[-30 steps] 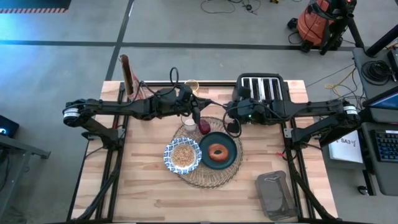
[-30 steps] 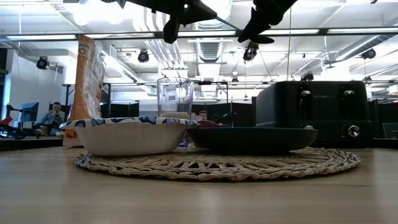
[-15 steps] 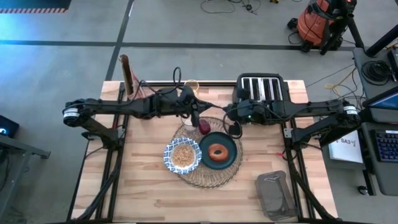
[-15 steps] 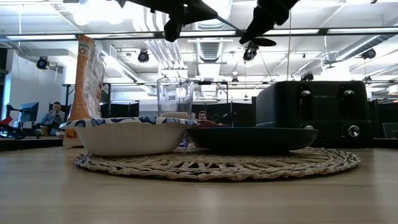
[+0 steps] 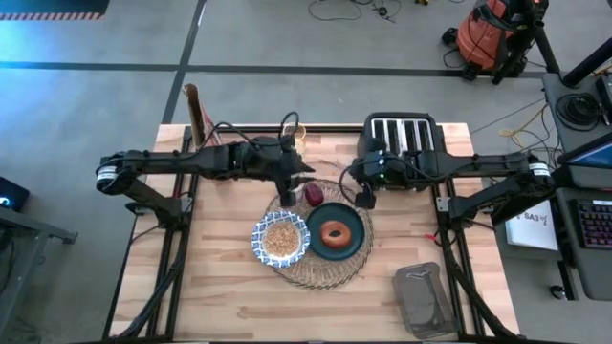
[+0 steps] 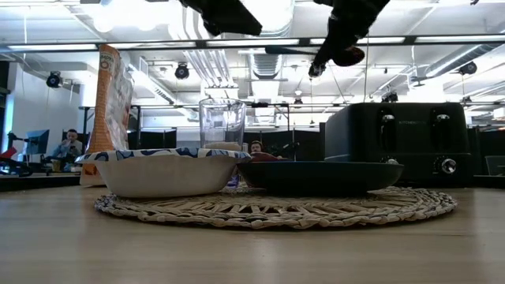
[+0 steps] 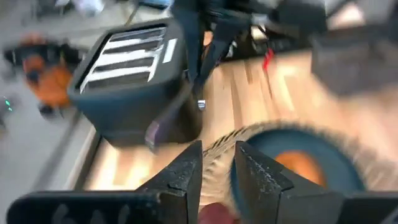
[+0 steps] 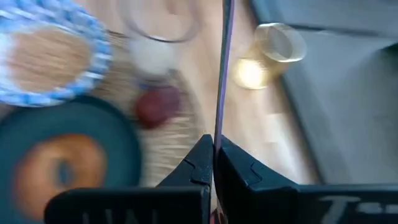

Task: Arrange a breakfast setting
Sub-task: Put the violet spoon to the left of the brown placemat

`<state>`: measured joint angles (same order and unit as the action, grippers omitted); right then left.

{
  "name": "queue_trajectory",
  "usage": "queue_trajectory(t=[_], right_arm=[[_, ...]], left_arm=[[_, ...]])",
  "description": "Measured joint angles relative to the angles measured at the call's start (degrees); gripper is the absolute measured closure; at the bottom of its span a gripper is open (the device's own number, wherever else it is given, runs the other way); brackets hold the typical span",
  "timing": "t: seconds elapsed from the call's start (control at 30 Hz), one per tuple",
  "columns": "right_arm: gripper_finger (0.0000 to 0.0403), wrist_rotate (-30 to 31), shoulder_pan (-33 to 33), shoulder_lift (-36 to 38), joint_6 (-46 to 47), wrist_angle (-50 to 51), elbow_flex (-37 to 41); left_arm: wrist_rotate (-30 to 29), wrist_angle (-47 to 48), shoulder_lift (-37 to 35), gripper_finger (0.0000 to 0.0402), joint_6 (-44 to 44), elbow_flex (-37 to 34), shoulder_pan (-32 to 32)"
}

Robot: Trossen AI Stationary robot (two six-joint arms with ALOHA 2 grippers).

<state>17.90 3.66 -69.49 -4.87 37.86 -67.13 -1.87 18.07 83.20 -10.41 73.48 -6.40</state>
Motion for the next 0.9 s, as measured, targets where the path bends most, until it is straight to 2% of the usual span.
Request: queue_trajectory(t=[0.1,0.2,0.4,0.6,0.8,0.9], right_arm=[[0.0395,-8.9,1.4,0.0,4.0,0.0,0.0],[0.0395,-14.8,2.7,0.0,8.1,0.0,0.0],[0.0395,-25.8,5.3,0.0,16.5,0.4,0.0],[0.0395,-31.3,6.9,0.0,23.7,1.5,0.0],[0.0395,-33.8,7.2,0.0,28.1,2.2,0.0],[0.0395,-36.1,7.2,0.0,29.9,2.1,0.0]], left_arm=[[0.0,1.5,0.0,0.0317,-11.3,-0.1,0.4],[0.0,1.4,0.5,0.0315,-19.1,-0.3,0.8],[0.0,1.3,2.5,0.0315,-25.0,-0.4,2.3],[-0.1,-0.9,4.7,0.0315,-27.5,-0.4,4.6],[-0.5,-4.4,5.7,0.0315,-32.5,-0.4,6.2],[-2.7,-6.5,6.4,0.0315,-32.6,-0.4,6.1]])
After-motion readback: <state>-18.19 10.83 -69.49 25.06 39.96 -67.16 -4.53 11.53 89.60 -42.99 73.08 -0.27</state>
